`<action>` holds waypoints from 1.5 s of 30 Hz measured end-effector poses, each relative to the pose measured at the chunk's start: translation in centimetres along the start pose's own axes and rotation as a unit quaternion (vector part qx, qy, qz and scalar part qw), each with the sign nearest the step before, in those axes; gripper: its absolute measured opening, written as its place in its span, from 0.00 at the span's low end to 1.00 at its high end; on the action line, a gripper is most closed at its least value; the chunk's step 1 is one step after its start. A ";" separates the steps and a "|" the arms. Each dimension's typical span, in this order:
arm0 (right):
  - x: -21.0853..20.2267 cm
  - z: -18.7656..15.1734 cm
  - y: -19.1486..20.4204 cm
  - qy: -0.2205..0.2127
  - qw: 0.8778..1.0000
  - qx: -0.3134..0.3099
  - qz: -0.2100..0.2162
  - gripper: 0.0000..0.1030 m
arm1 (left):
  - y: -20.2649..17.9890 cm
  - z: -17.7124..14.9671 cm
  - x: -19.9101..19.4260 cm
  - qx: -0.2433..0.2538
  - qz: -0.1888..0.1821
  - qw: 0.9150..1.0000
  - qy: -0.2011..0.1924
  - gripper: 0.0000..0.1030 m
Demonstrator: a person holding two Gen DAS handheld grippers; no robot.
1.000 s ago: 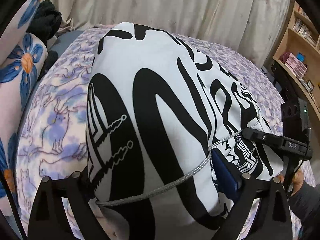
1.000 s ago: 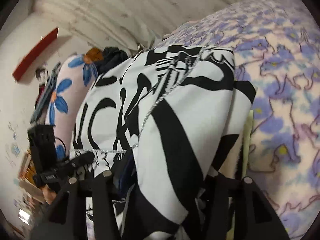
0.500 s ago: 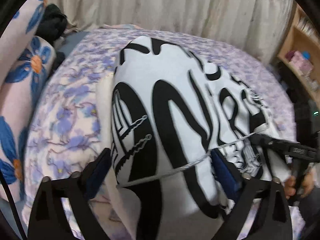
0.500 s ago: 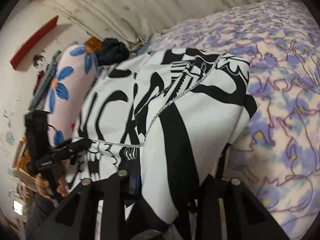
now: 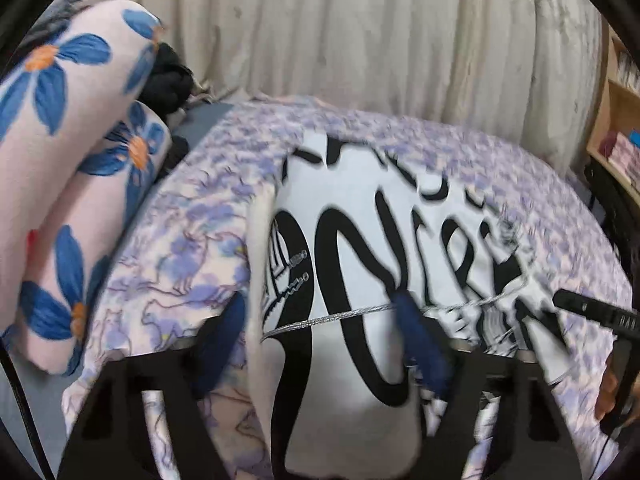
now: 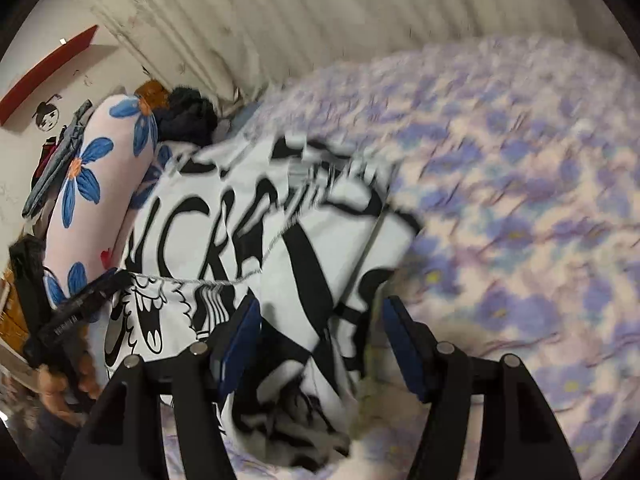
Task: Fold large clothes
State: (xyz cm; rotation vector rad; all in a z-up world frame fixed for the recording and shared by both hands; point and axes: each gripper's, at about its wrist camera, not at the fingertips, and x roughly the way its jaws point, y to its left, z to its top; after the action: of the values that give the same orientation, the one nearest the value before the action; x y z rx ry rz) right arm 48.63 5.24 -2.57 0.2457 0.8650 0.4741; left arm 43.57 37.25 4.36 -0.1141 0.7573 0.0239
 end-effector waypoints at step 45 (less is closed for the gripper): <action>-23.9 -10.9 2.5 0.103 0.986 -0.005 -0.129 0.74 | -15.3 -11.8 -23.0 -0.067 -0.014 0.995 0.077 0.93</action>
State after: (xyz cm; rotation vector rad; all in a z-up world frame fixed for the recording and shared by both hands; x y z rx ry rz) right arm 26.20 -4.23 7.59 0.0744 1.0797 0.2635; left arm 19.74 21.20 13.10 -0.2567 0.9079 0.0394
